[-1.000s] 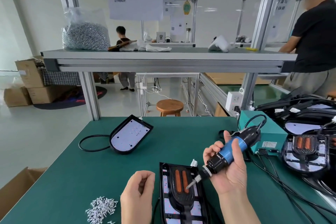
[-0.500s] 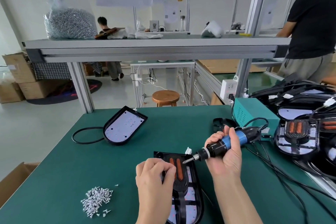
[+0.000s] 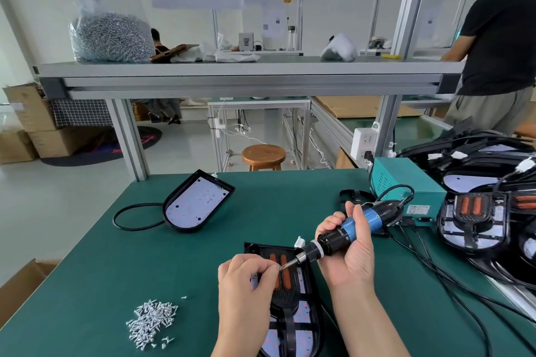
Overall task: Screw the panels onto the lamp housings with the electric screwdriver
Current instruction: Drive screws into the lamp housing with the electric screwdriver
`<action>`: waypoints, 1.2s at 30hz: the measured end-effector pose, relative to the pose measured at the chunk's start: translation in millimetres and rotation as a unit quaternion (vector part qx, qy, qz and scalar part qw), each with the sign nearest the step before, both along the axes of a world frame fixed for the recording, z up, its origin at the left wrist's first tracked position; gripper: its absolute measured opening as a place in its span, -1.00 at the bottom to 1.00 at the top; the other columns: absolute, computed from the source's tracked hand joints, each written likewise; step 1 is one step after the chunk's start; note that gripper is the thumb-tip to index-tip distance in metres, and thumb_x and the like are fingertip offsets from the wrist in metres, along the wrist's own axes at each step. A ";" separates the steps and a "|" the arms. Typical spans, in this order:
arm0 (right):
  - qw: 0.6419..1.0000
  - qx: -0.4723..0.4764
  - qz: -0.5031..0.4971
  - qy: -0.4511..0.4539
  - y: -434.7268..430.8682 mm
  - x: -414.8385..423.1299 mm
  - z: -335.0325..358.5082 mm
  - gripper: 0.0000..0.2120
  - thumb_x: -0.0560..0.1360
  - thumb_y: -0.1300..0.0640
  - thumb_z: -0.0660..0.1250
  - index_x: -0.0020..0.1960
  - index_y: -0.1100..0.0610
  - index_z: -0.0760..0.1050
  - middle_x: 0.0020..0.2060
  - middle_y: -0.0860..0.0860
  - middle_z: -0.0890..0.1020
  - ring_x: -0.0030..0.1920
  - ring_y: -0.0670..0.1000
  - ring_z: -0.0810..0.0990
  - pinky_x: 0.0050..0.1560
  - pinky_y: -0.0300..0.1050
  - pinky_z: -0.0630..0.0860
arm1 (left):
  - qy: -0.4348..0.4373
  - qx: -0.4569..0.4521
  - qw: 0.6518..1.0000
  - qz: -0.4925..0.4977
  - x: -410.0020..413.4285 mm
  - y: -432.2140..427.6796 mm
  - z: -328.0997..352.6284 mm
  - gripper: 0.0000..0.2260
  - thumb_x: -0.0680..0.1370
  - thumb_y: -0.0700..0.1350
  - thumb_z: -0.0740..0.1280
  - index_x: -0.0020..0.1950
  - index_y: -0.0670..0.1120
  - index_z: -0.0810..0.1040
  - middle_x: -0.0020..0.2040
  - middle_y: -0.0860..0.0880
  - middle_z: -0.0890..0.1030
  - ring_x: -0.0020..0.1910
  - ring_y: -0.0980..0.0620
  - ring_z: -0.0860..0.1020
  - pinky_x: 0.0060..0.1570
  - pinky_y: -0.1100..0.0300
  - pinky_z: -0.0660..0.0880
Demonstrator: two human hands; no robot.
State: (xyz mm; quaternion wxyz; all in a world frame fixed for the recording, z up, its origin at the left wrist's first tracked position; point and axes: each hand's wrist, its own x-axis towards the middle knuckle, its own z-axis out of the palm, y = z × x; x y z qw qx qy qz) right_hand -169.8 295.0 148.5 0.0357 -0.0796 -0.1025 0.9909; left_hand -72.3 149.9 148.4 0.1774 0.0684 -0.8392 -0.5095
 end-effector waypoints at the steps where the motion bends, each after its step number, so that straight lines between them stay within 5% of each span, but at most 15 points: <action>1: 1.000 -0.001 -0.001 -0.002 0.5 -0.4 0.0 -0.77 0.40 0.08 0.51 0.03 0.07 0.60 -0.29 -0.02 0.53 -0.36 -0.08 0.47 -0.34 -0.26 0.50 | -0.001 0.000 1.000 -0.003 0.2 0.4 0.2 -0.74 0.53 -0.20 0.44 -0.33 0.06 0.63 -0.10 0.17 0.59 0.14 0.29 0.34 -0.01 0.55 0.26; 9: 1.000 0.009 -0.001 0.005 1.1 0.8 0.4 -0.90 0.37 0.08 0.53 -0.19 0.09 0.68 -0.31 -0.02 0.53 -0.37 -0.08 0.47 -0.35 -0.26 0.51 | -0.005 0.008 1.000 -0.004 0.9 1.1 -1.0 -0.75 0.54 -0.20 0.43 -0.32 0.02 0.64 -0.09 0.14 0.61 0.15 0.23 0.38 -0.03 0.55 0.27; 14: 1.000 0.013 -0.002 0.004 -0.1 0.6 0.1 -0.77 0.38 0.09 0.52 -0.01 0.07 0.57 -0.31 -0.02 0.52 -0.38 -0.08 0.48 -0.36 -0.26 0.51 | 0.005 0.012 1.000 0.001 0.3 1.9 -1.9 -0.74 0.54 -0.20 0.44 -0.33 0.03 0.62 -0.11 0.14 0.61 0.14 0.25 0.38 -0.02 0.55 0.27; 19: 1.000 0.010 -0.004 -0.004 0.4 0.8 -0.7 -0.90 0.36 0.07 0.54 -0.26 0.08 0.67 -0.33 -0.02 0.54 -0.40 -0.08 0.49 -0.38 -0.25 0.52 | 0.024 -0.003 1.000 0.016 -0.8 2.9 -6.8 -0.74 0.51 -0.20 0.47 -0.35 0.06 0.61 -0.13 0.14 0.60 0.11 0.27 0.37 0.00 0.50 0.27; 23: 1.000 0.007 -0.002 -0.027 -2.1 0.8 -1.5 -0.80 0.34 0.05 0.54 -0.42 0.07 0.66 -0.36 -0.03 0.54 -0.45 -0.09 0.50 -0.41 -0.27 0.51 | 0.055 -0.042 0.997 0.027 -2.9 2.6 -13.0 -0.77 0.49 -0.21 0.49 -0.30 0.07 0.62 -0.13 0.18 0.57 0.11 0.17 0.40 0.05 0.38 0.28; 27: 0.999 0.006 0.001 -0.037 -4.1 1.7 -1.2 -0.78 0.33 0.04 0.54 -0.45 0.07 0.65 -0.37 -0.03 0.55 -0.47 -0.10 0.51 -0.44 -0.27 0.50 | 0.130 -0.145 0.979 0.054 -7.8 3.1 -21.6 -0.78 0.38 -0.34 0.56 -0.33 -0.06 0.65 -0.19 0.14 0.56 0.00 -0.04 0.48 0.03 -0.03 0.40; 31: 0.999 0.014 0.018 -0.043 -5.5 3.3 0.1 -0.68 0.44 0.00 0.51 -0.47 0.07 0.65 -0.40 -0.04 0.56 -0.49 -0.10 0.52 -0.45 -0.26 0.51 | 0.238 -0.208 0.947 0.048 -11.9 1.3 -28.2 -0.89 0.31 -0.28 0.46 -0.37 -0.10 0.59 -0.23 0.07 0.55 -0.07 0.05 0.38 -0.15 -0.02 0.45; 36: 0.998 0.020 0.022 -0.049 -6.8 5.7 2.7 -0.65 0.45 -0.05 0.50 -0.48 0.06 0.65 -0.42 -0.04 0.56 -0.51 -0.10 0.52 -0.47 -0.25 0.51 | 0.258 -0.204 0.944 0.039 -13.5 -1.5 -31.8 -0.92 0.30 -0.25 0.44 -0.35 -0.10 0.59 -0.22 0.06 0.56 -0.08 0.07 0.37 -0.20 -0.08 0.51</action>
